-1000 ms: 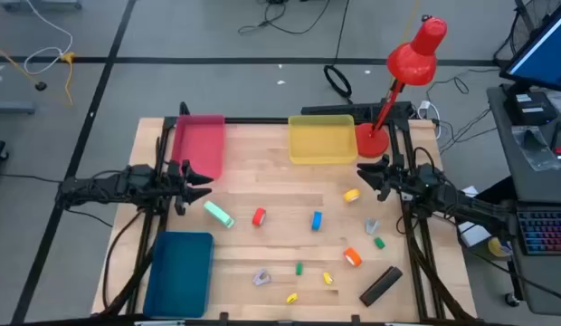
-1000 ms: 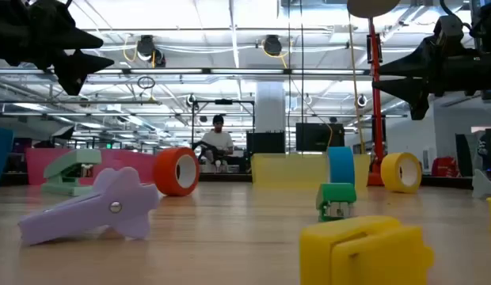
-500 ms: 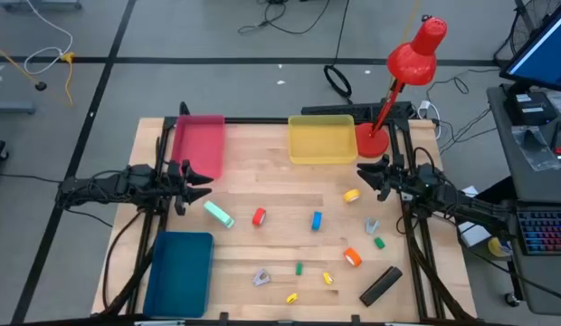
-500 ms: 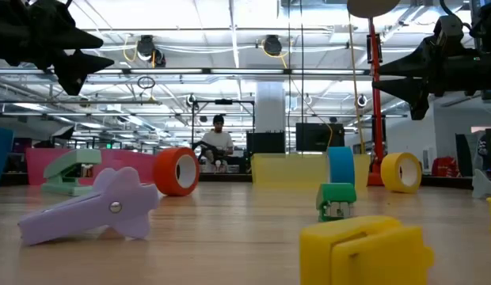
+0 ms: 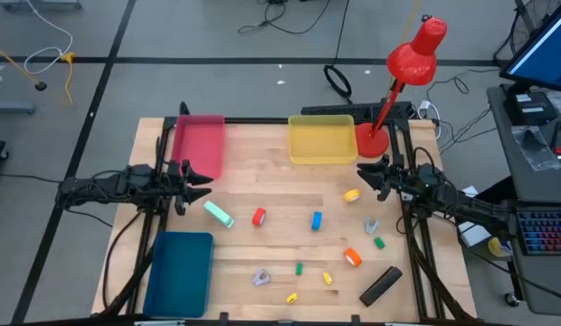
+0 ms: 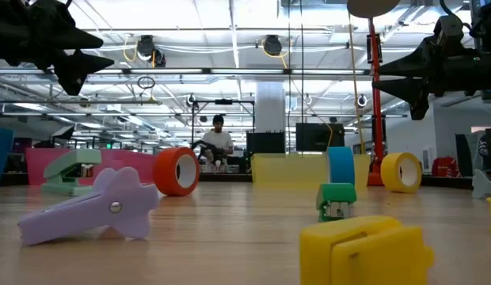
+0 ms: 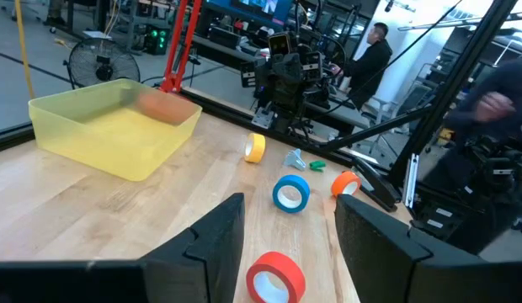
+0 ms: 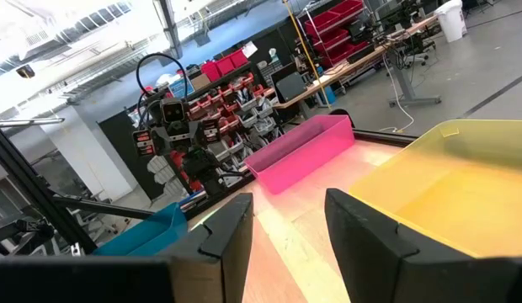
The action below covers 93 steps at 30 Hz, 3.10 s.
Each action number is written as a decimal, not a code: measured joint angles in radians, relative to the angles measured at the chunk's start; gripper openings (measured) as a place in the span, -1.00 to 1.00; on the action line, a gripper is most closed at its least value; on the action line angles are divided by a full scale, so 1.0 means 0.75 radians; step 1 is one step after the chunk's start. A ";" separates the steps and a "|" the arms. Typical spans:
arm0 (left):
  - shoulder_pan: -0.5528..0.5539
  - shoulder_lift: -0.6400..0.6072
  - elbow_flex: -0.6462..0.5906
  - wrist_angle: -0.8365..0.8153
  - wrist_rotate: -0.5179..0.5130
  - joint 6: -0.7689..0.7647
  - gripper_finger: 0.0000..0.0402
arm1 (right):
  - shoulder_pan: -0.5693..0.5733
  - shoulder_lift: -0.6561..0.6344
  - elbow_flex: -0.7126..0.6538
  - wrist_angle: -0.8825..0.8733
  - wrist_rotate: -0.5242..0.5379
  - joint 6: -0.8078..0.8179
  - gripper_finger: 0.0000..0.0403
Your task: Pick and place Stapler, Stapler remover, tape
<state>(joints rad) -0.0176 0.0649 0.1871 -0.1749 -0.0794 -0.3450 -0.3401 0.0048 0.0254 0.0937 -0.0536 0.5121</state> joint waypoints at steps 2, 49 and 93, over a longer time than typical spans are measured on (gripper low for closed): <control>0.000 0.000 0.000 0.000 0.000 0.000 -0.07 | 0.000 0.000 0.000 0.000 0.000 0.000 -0.30; 0.000 0.000 0.000 0.000 0.000 0.000 -0.07 | -0.001 0.001 0.000 0.114 0.058 0.310 -0.30; 0.000 0.000 0.000 0.000 -0.001 0.001 -0.07 | 0.657 0.929 0.870 -0.286 -1.208 -0.348 -0.30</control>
<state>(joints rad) -0.0174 0.0650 0.1871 -0.1749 -0.0799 -0.3447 0.1530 0.7013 0.6781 -0.1212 -0.9599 0.2508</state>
